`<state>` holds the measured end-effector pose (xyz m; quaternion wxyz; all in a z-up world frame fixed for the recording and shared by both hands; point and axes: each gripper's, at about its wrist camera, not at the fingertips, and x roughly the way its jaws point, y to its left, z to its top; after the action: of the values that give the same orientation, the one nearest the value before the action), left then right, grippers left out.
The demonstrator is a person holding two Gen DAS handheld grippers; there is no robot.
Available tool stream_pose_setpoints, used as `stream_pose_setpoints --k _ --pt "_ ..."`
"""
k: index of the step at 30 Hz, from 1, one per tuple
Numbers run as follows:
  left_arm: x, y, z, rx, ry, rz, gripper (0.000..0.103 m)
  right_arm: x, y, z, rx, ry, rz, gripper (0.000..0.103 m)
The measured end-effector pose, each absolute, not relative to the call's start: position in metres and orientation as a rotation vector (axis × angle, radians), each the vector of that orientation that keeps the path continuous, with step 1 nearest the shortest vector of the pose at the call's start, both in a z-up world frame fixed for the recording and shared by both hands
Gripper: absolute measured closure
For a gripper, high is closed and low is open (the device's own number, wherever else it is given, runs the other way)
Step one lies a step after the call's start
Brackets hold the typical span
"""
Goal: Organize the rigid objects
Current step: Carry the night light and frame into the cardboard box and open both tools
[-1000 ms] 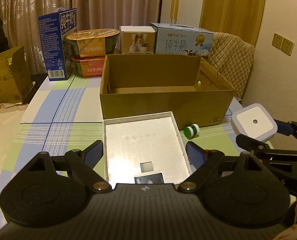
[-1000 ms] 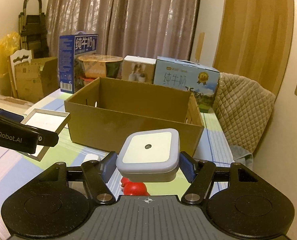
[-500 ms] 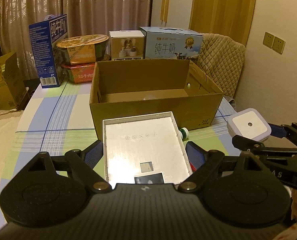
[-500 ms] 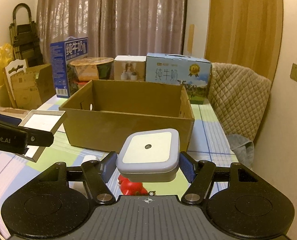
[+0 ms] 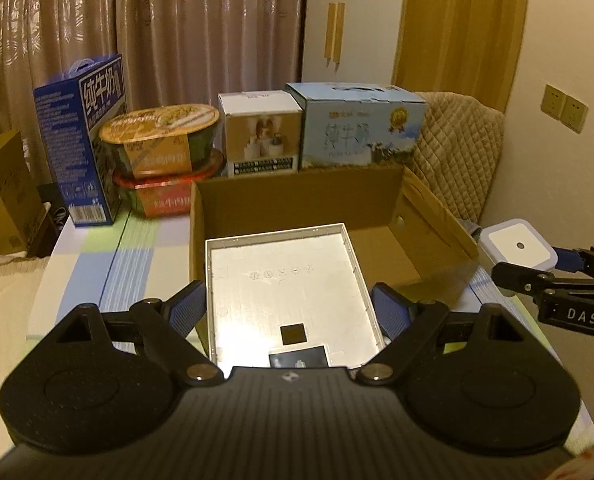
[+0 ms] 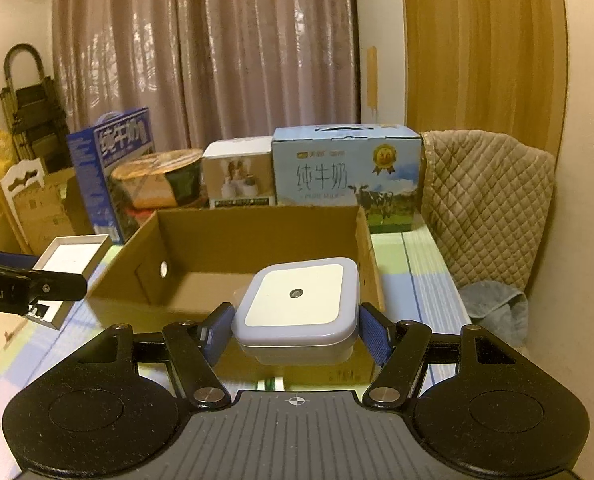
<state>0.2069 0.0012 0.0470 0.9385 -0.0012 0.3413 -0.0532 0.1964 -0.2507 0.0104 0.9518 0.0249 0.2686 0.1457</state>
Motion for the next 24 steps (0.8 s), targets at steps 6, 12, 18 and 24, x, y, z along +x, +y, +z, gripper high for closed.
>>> stream_pose_setpoints --k 6,12,18,24 --pt "0.256 0.011 0.043 -0.016 0.726 -0.11 0.017 0.247 -0.25 0.009 0.067 0.587 0.285 0.039" --pt "0.286 0.007 0.023 0.034 0.766 -0.109 0.017 0.273 -0.247 -0.002 0.08 0.612 0.29 0.039" --pt "0.3 0.006 0.005 0.044 0.795 -0.111 0.017 0.286 -0.245 -0.012 0.084 0.627 0.287 0.039" --pt "0.306 0.003 -0.006 0.058 0.814 -0.114 0.017 0.29 -0.246 -0.018 0.09 0.632 0.29 0.039"
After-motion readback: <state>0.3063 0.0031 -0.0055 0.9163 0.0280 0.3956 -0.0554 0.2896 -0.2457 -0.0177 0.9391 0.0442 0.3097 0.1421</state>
